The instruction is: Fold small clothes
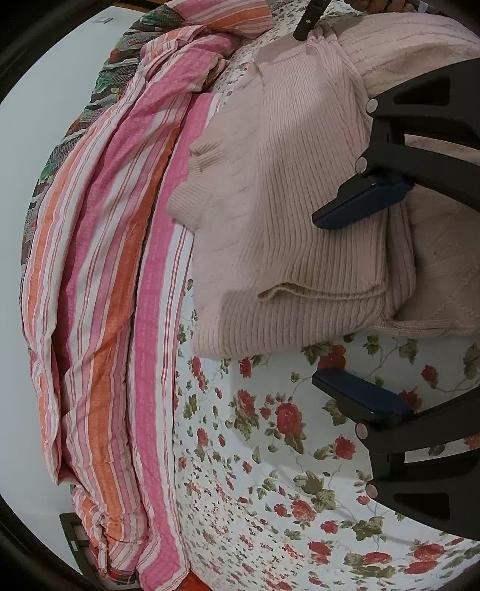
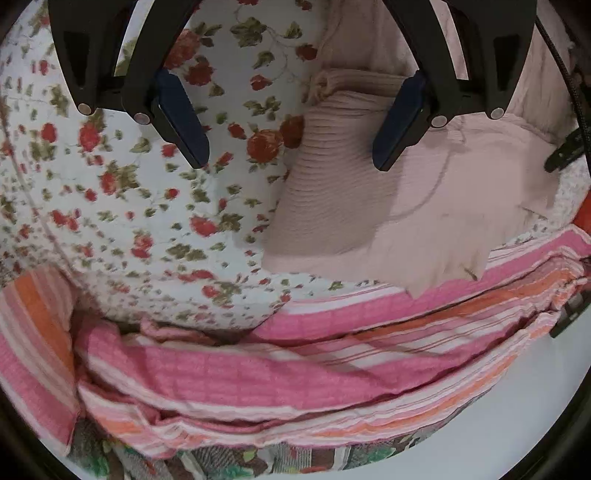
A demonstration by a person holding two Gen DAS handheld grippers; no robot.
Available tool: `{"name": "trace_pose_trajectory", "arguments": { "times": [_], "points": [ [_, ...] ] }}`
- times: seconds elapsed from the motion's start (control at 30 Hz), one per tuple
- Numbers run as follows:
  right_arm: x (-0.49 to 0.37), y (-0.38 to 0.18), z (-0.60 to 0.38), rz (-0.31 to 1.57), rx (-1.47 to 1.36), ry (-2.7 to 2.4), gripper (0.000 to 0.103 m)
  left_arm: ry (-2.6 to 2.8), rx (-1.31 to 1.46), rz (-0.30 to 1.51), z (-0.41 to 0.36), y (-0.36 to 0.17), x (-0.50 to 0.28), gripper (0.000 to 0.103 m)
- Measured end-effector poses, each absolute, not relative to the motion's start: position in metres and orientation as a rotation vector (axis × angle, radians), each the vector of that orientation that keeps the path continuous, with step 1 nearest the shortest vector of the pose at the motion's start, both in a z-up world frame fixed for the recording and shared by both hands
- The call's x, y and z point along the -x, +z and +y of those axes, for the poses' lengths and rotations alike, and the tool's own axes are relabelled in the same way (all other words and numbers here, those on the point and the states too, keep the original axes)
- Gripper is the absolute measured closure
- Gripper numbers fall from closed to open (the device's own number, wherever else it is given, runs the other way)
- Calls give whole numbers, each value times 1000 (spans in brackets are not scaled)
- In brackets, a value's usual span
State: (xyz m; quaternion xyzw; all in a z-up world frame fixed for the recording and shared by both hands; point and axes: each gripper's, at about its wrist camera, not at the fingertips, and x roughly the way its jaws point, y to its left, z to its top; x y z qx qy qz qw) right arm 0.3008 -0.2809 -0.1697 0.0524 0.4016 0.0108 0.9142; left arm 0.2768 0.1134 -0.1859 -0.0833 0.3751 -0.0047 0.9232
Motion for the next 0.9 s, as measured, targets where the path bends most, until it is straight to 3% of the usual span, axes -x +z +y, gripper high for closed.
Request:
{"name": "trace_pose_trajectory", "arguments": {
  "times": [0.9],
  "points": [
    [-298,-174,-272,833,-26,-17,14,-15,178,776,115,-188,-279,23]
  ]
}}
